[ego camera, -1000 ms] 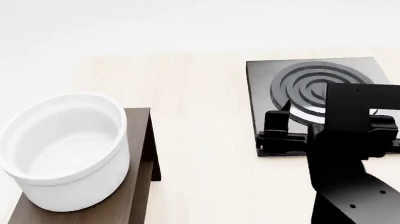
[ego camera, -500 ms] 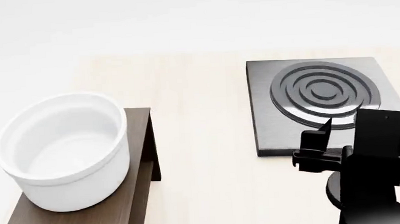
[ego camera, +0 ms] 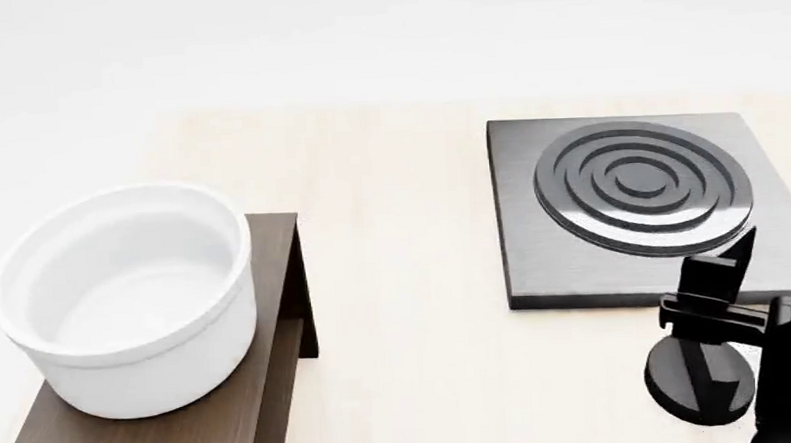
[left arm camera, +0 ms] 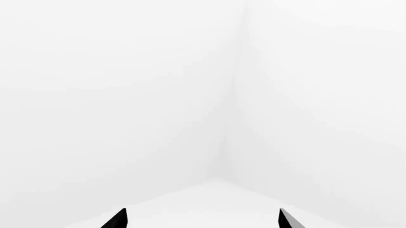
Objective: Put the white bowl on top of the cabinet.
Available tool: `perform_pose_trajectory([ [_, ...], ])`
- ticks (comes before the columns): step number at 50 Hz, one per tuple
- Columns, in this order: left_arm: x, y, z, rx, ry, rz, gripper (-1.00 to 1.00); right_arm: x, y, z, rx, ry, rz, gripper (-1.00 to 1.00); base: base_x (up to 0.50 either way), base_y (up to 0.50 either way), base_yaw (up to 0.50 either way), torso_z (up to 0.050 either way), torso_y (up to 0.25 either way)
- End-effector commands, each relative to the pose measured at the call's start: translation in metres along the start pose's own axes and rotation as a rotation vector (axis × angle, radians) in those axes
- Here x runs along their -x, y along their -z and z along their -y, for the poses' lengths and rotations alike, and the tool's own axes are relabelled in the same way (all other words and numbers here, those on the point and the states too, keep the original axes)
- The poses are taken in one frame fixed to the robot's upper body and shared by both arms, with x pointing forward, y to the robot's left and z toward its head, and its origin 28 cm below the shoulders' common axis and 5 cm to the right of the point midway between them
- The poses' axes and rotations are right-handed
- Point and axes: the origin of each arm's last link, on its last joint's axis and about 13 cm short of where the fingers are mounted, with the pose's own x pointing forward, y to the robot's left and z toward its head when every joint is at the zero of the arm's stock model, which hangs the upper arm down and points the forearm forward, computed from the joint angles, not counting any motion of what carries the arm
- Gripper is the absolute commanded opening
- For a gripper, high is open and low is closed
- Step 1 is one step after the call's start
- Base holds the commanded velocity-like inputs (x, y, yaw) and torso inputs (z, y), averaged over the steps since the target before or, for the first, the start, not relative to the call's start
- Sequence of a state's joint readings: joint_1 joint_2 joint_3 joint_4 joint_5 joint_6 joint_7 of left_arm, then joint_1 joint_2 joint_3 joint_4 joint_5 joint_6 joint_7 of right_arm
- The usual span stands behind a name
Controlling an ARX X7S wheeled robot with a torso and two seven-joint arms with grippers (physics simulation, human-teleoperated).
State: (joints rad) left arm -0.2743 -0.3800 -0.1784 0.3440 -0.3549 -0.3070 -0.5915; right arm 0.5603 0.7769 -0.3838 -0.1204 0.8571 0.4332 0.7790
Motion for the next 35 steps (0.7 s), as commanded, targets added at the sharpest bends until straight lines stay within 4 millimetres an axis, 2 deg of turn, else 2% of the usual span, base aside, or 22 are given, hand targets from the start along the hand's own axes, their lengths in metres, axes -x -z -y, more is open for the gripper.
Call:
perform_pose_trajectory([
  [1, 0.0, -0.001, 0.0, 0.002, 0.0, 0.005, 1.0, 0.006, -0.008, 0.011, -0.013, 0.037, 0.029, 1.0, 0.0, 0.0, 0.0, 0.0, 0.0],
  [20, 0.0, 0.002, -0.001, -0.011, 0.0, 0.0, 1.0, 0.014, -0.027, 0.028, -0.031, 0.13, 0.087, 1.0, 0.0, 0.0, 0.0, 0.0, 0.0],
  [35, -0.001, -0.003, -0.006, -0.016, -0.021, 0.018, 1.0, 0.022, -0.045, 0.045, -0.075, 0.24, 0.144, 1.0, 0.0, 0.0, 0.0, 0.0, 0.0],
])
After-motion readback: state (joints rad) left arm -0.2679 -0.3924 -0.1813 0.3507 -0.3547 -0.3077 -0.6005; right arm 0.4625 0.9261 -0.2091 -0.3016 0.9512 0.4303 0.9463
